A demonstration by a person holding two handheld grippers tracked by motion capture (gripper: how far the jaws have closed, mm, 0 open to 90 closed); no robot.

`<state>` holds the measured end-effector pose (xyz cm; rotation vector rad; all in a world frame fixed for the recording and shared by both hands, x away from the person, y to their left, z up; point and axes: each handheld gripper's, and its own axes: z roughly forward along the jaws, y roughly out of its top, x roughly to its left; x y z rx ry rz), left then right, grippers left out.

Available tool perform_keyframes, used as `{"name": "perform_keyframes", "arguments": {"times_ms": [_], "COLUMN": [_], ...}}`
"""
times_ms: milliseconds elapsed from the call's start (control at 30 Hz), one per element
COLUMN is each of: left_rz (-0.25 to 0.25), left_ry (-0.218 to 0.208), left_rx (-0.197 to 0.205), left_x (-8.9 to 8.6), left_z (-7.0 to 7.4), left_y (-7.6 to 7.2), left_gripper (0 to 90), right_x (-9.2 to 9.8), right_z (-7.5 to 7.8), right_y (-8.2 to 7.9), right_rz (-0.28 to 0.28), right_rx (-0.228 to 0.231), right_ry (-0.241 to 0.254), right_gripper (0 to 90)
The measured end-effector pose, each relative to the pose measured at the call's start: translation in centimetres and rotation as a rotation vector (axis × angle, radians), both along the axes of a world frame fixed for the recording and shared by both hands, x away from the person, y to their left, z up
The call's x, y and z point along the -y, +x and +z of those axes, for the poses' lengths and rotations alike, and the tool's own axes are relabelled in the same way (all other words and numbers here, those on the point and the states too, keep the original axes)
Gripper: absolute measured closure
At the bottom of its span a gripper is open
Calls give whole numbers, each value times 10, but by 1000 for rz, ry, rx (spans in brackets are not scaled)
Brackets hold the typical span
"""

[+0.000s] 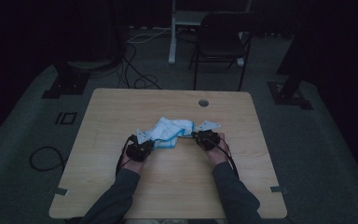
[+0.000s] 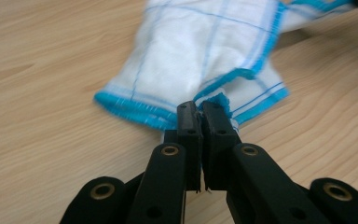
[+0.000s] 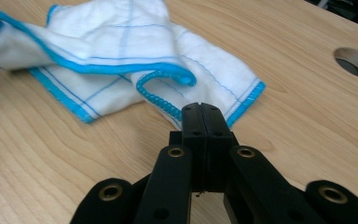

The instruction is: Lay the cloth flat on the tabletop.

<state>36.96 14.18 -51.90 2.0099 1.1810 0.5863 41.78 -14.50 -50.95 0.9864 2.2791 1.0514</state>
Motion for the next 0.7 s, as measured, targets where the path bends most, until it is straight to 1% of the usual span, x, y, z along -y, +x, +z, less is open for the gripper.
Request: {"name": "perform_keyframes", "arguments": {"times_ms": [33,67,133,200,233,267,400,500,700], "left_rz": [8,8,26,47,47,54,77,83,96], "left_ry": [-1,-1,10,3,3,2,-5,-7,-8], "left_rx": [-3,-3,-24,-47,-47,-49,-53,-54,-46], "left_x": [-4,-4,-14,-23,-23,-26,-33,-38,-43], "left_z": [-1,-1,-5,-10,-10,-11,-13,-13,-13], "left_y": [0,0,0,0,0,0,0,0,-2], "left_gripper": [877,878,879,879,879,879,879,879,879], "right_x": [2,2,8,13,13,17,21,28,34], "right_z": [0,0,1,1,1,1,0,0,-2], "right_y": [0,0,1,2,2,2,3,4,3], "right_rz": [-7,-7,-19,-34,-34,-45,-59,-80,-91], "right_rx": [-1,-1,-1,-2,-2,-1,-2,-7,-8], "right_ry": [-1,-1,-5,-10,-10,-16,-18,-17,-17], "right_gripper": [900,900,900,900,900,900,900,900,900]}}
